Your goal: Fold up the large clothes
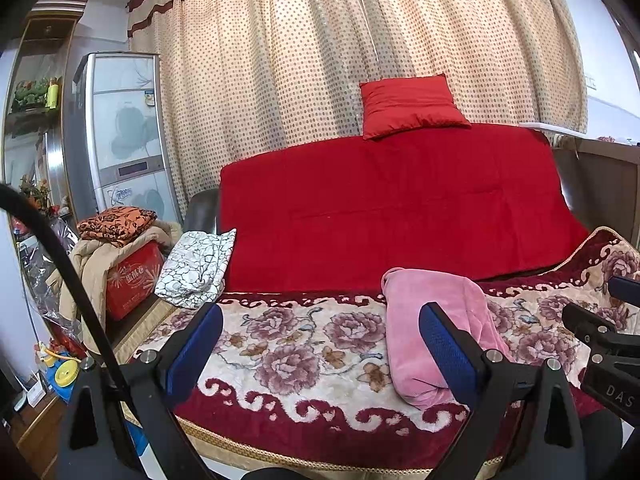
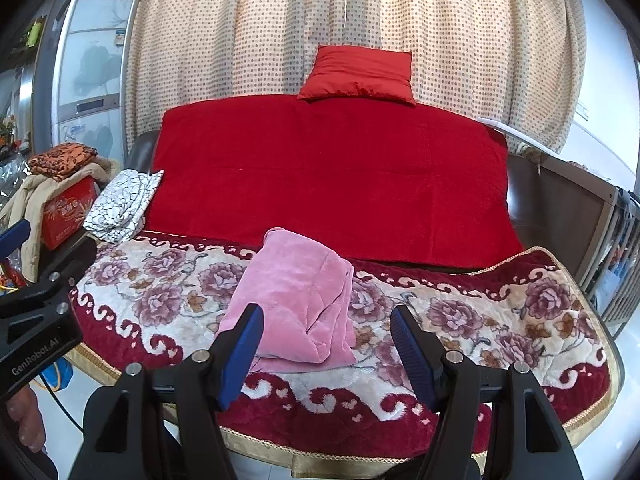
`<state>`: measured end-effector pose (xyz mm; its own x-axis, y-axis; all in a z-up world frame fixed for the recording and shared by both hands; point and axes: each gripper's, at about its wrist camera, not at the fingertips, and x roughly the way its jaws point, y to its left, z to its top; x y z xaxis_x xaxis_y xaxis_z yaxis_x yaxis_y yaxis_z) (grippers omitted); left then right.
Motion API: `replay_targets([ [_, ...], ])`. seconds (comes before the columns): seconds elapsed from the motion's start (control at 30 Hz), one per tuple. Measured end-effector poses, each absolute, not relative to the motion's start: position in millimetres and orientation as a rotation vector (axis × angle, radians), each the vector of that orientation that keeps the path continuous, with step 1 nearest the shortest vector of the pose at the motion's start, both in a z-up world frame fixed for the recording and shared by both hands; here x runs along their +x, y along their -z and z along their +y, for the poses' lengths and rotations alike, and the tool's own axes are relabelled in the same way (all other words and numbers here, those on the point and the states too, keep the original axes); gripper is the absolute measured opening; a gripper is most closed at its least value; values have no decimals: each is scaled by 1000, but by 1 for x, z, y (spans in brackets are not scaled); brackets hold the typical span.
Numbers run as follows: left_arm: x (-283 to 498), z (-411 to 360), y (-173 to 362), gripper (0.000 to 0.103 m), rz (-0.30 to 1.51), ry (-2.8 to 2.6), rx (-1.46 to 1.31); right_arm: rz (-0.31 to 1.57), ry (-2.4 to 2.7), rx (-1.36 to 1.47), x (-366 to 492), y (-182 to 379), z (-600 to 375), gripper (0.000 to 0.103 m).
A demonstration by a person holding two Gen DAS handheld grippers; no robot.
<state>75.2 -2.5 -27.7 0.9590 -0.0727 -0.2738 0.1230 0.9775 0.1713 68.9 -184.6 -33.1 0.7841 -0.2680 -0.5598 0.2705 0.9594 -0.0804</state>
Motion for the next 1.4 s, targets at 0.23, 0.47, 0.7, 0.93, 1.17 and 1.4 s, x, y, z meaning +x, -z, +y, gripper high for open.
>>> replay_targets([
  [0.23,78,-4,29,98,273,96,192,612,283,-1,77,35,-183,70],
  [0.47,88,-8,34,98,289,104,203,617,282,2,89,37,-184,70],
  [0.7,100,-9,41,98,307,111,208,622,291,22,98,42,-189,70],
  [0.93,108,-8,47,98,328,115,209,642,305,9,109,51,-188,70],
  [1.17,107,-7,45,98,319,117,203,634,314,4,108,53,-187,70],
  [1.4,111,-8,44,98,314,122,203,635,316,10,112,55,-189,70],
])
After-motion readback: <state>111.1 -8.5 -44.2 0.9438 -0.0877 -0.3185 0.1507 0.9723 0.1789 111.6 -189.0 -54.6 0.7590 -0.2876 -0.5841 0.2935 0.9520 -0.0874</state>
